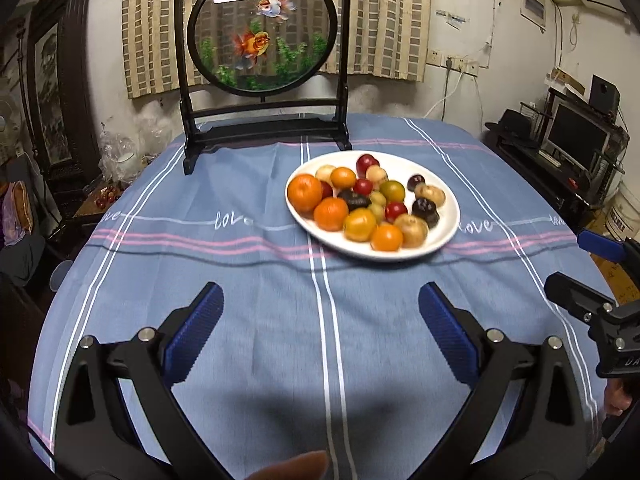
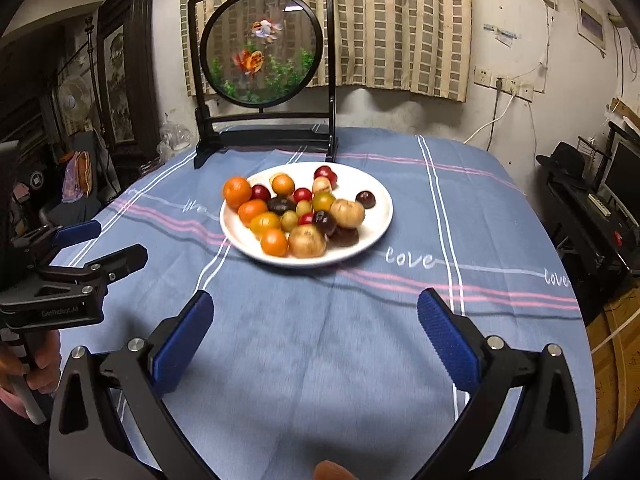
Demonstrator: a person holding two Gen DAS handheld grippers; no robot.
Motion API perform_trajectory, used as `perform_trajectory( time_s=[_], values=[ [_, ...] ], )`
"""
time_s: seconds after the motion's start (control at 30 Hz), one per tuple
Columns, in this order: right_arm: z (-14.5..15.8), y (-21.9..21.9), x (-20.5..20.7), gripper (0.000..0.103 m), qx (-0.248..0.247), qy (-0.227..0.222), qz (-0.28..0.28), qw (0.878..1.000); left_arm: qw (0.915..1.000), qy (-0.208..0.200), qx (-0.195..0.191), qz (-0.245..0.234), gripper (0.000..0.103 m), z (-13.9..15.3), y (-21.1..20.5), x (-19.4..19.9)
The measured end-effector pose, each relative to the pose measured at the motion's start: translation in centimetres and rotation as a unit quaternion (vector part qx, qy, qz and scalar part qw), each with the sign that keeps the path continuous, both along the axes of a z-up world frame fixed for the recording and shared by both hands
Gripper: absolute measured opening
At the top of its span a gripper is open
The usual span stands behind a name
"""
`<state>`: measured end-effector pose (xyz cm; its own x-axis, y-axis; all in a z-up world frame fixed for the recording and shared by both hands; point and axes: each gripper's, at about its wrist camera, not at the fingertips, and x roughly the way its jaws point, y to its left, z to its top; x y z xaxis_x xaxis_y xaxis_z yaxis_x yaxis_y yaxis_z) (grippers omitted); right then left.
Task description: Organize fruits
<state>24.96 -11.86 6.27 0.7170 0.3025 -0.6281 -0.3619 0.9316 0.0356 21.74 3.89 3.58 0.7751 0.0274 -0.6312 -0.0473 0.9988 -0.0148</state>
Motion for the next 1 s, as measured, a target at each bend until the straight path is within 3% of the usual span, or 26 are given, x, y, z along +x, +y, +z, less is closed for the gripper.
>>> perform_trajectory(
  time_s=[0.4,1.0],
  values=[
    [-0.9,-0.9,-4.3,0.102,-0.011,0.004,0.000,1.000,0.9998,-0.007,0.015,-0.013,0.100,-0.3,-1.4,-4.3],
    [-1.1,-1.5,-6.2,0.102,-0.007,0.002,-0.009,1.000,0.9998,-0.014,0.014,-0.008,0.101,-0.1,-1.5,-6.3]
  ],
)
